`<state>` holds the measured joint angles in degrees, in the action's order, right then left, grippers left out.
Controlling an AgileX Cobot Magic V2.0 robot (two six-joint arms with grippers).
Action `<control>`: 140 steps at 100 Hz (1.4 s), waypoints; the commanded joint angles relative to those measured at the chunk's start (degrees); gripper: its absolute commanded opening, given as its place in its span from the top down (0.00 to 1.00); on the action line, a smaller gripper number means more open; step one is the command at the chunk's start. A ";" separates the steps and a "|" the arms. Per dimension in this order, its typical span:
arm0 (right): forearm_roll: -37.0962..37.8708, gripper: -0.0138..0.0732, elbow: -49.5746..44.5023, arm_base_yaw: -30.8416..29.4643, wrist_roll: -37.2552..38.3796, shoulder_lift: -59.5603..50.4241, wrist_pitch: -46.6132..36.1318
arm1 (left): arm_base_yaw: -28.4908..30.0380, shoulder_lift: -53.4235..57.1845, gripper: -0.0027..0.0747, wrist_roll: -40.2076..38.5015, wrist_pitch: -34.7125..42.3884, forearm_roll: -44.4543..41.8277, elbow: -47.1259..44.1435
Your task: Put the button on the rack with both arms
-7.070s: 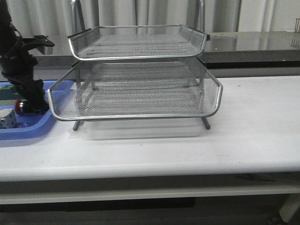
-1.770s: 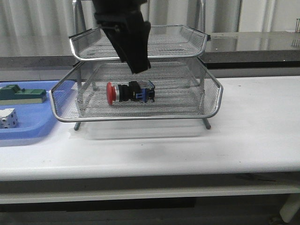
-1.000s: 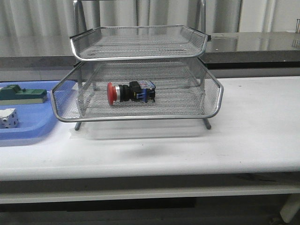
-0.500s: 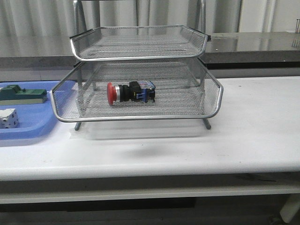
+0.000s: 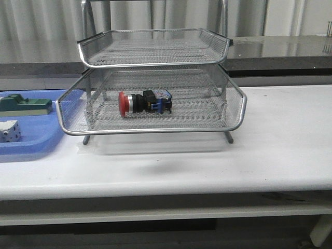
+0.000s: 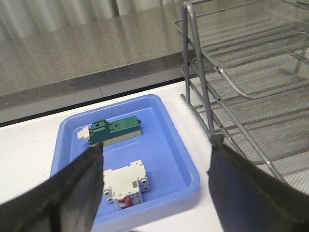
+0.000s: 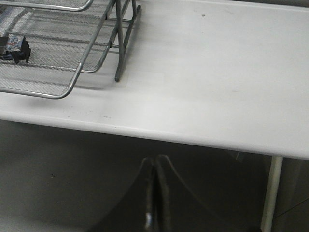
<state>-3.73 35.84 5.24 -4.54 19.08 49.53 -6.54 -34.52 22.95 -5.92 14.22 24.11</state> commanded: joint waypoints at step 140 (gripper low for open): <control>0.25 0.92 1.34 -0.09 0.08 0.58 -3.77 | 0.32 16.10 0.99 -0.72 10.79 5.62 -8.94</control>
<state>-3.73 35.84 5.24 -4.54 19.08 49.53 -6.19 -18.07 22.87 0.39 19.26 13.54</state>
